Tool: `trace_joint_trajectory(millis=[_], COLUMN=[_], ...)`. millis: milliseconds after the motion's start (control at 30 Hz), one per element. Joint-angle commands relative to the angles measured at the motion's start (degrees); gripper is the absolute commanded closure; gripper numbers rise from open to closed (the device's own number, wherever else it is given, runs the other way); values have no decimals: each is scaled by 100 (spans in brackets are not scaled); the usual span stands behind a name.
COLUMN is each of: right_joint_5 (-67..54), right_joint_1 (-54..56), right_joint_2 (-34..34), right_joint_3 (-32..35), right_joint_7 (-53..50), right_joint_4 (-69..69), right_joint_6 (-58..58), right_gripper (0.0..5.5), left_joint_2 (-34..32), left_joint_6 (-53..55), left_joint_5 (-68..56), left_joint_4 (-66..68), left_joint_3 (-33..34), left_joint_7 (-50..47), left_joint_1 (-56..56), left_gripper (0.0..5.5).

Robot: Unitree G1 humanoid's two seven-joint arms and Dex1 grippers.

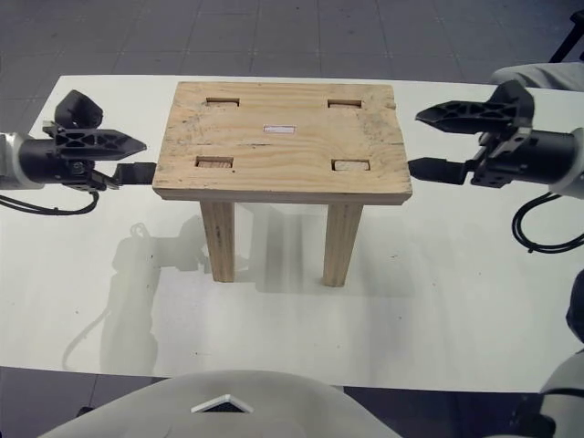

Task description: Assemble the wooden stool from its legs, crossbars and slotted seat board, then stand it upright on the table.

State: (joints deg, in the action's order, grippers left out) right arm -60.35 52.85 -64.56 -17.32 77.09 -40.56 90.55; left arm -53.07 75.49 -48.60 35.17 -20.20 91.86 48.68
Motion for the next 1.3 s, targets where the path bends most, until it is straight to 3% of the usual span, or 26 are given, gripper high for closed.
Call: trace_joint_trajectory(millis=[33,100,133,200,267,333,467,633,700,800,867,967,1300], right_joint_5=[347,451,390,-77,186,1147,1339,1184,861,547,540,853,770], right_joint_1=[95,88,306,669,351,-127,-48,442,87,-1592,-1926,-3944,-3501], right_joint_2=[-66,-24,174,923,1613,2147,2831,3588,3801,4046,4075,3843,4053], right_joint_3=[310,492,1006,2872,3872,3574,3277,3193,2984,2238,2102,1559,1708], right_joint_7=[311,480,252,-1643,-3281,-4554,-5748,-6993,-7296,-7535,-7602,-7512,-7555], right_joint_4=[64,73,-228,-378,1165,3381,4934,6285,6862,7618,7768,7918,7978], right_joint_6=[-50,-134,-312,-1967,-3330,-4134,-4235,-4071,-3638,-2948,-2844,-2613,-2940], right_gripper=[0,0,0,0,0,0,0,0,0,0,0,0,0], left_joint_2=[-229,-269,-343,-454,-139,619,1858,2901,3112,3317,3350,3426,3624], left_joint_6=[-193,-221,-358,-872,-1443,-1773,-2558,-3398,-3517,-3547,-3552,-3434,-3406], left_joint_5=[22,-4,-11,-129,-134,-257,-216,491,682,772,769,748,703], left_joint_4=[-108,-122,-173,-688,-1053,-1090,-2263,-3902,-4326,-4742,-4821,-5201,-5302], left_joint_3=[104,155,354,1305,2306,3375,4507,4400,4262,4190,4181,4102,3949], left_joint_7=[62,62,60,-237,-1232,-3027,-5536,-7244,-7625,-7992,-8071,-8248,-8391], left_joint_1=[-79,-101,-160,-641,-1012,-1023,-1446,-2181,-2390,-2579,-2614,-2816,-3007], left_gripper=[6,6,6,6,6,6,6,6,6,6,6,6,6])
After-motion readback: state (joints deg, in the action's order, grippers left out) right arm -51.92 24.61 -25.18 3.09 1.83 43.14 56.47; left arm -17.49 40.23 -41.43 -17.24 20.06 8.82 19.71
